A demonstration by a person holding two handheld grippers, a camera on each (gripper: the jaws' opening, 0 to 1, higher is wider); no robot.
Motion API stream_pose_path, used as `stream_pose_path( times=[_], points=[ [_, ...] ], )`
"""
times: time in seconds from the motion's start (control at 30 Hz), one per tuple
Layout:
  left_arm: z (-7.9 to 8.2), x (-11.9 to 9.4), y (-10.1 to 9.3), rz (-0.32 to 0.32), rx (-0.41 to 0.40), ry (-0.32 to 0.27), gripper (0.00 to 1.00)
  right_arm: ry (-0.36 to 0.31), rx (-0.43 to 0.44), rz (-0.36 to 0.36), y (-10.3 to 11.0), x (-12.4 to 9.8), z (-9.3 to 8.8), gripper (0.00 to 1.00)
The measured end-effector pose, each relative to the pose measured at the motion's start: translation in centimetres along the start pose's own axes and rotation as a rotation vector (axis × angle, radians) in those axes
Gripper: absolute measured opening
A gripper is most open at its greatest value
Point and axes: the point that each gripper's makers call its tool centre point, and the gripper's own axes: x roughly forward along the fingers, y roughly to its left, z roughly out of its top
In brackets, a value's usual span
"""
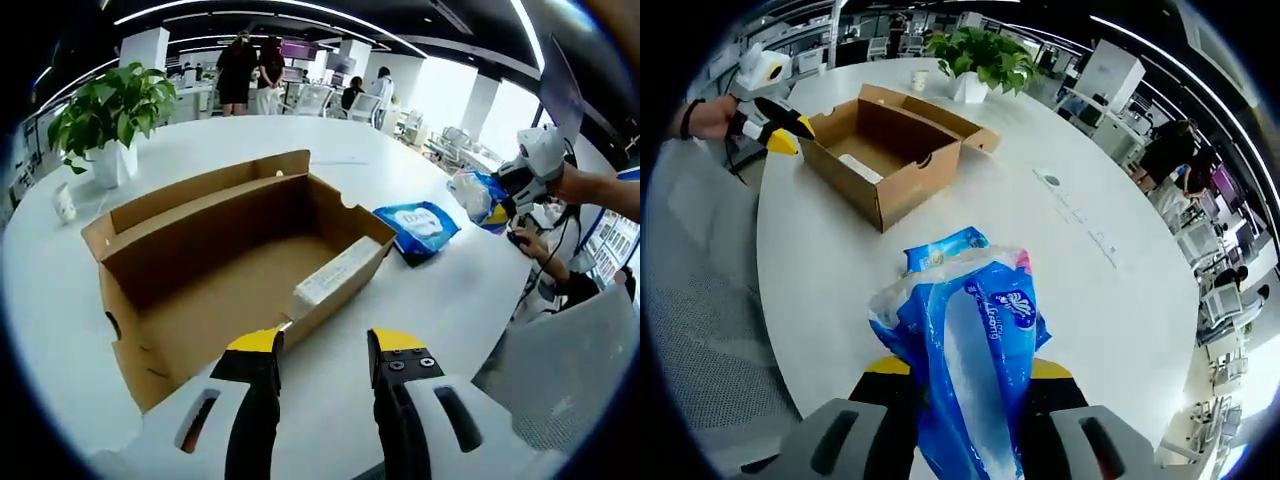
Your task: Operate the shoe box by opening the lid, removing the specified soft item, and placing it in the target area until the item is outside and the box remains undamaged.
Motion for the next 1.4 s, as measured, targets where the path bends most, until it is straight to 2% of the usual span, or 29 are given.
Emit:
stream_pose_path(
  times=[0.27, 0.3, 0.67, 0.9, 0.93, 1.13, 1.4],
  points=[
    [0.0, -0.2, -0.3, 0.012, 0.01, 0.002, 0.34, 0.025, 0.015, 0.002, -1.1, -0.4, -3.6, 0.35],
    [0.0, -0.2, -0.3, 0.013, -0.013, -0.001, 0.34, 0.029, 0.015, 0.002, -1.3, -0.5, -4.1, 0.35],
    [0.2, -1.2, 0.7, 0.048, -0.044, -0.018, 0.35, 0.064, 0.023, 0.004, -3.1, -0.9, -8.0, 0.35],
    [0.2, -1.6, 1.4, 0.064, -0.059, -0.023, 0.35, 0.089, -0.003, 0.008, -4.1, -0.2, -9.1, 0.36],
    [0.3, -1.6, 1.5, 0.065, -0.077, -0.027, 0.35, 0.092, -0.004, 0.01, -4.2, -0.1, -9.1, 0.36],
    [0.7, -2.1, 1.7, 0.075, -0.073, -0.039, 0.35, 0.097, -0.024, 0.016, -5.0, 0.7, -8.8, 0.36],
    [0.2, -2.9, 2.3, 0.089, -0.087, -0.039, 0.35, 0.113, -0.041, 0.021, -6.3, 2.0, -8.9, 0.37]
  ],
)
